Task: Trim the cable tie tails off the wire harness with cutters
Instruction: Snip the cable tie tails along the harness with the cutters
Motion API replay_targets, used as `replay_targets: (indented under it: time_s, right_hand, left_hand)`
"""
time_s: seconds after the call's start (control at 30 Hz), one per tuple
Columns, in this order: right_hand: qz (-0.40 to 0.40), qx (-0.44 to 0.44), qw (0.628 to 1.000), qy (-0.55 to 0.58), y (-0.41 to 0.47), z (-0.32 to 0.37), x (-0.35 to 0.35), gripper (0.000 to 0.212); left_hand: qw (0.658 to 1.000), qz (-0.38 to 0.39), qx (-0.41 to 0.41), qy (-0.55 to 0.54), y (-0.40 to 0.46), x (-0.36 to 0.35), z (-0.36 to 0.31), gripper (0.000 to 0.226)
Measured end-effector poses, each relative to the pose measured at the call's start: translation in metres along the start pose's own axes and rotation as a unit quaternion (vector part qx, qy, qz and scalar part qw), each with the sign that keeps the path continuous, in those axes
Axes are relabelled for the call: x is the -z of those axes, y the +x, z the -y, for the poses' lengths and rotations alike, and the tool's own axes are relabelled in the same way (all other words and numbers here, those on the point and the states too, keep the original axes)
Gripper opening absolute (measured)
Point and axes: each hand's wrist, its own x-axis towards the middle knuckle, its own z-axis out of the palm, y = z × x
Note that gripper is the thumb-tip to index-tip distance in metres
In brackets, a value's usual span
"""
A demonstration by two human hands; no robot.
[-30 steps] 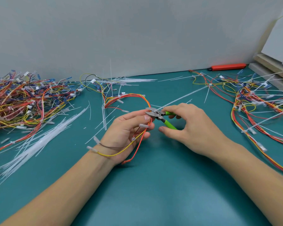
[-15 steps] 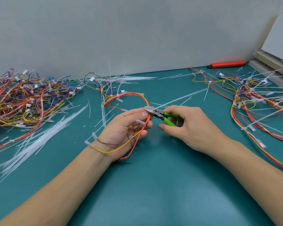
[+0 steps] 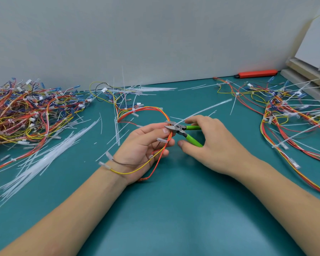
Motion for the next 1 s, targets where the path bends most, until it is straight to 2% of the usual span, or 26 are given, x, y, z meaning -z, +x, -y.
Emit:
replay_targets:
  time_s: [0.13, 0.33, 0.47, 0.63, 0.77, 1.0]
  right_hand:
    - [-0.007, -0.014, 1.000, -0.022, 0.0023, -0.0026, -0.0046, 0.037]
    - [-0.031, -0.003, 0.999, -0.005, 0.0014, -0.0005, -0.0045, 0.016]
    - [-0.031, -0.016, 0.999, 0.020, 0.0017, -0.0023, -0.0005, 0.030]
    - [-0.026, -0.024, 0.999, 0.017, 0.0006, 0.0003, -0.0022, 0.034]
    - [-0.031, -0.016, 0.999, 0.019, -0.0014, 0.0028, -0.0033, 0.025]
    - [-0.023, -0.002, 1.000, 0.008, -0.0007, 0.0037, -0.0031, 0.015]
  left_hand:
    - [1.000, -0.005, -0.004, 0.005, 0.0008, -0.0013, 0.0007, 0.031]
    - [1.000, 0.001, 0.003, 0.012, -0.0004, -0.0018, -0.0008, 0.034]
    - [1.000, 0.017, 0.002, 0.022, -0.0016, -0.0010, -0.0012, 0.023]
    - [0.999, 0.031, -0.003, 0.022, -0.0024, -0.0010, -0.0005, 0.026]
    - [0.999, 0.033, -0.001, 0.021, -0.0023, -0.0007, -0.0006, 0.021]
    - [0.999, 0.034, 0.001, 0.031, -0.0017, -0.0008, -0.0010, 0.024]
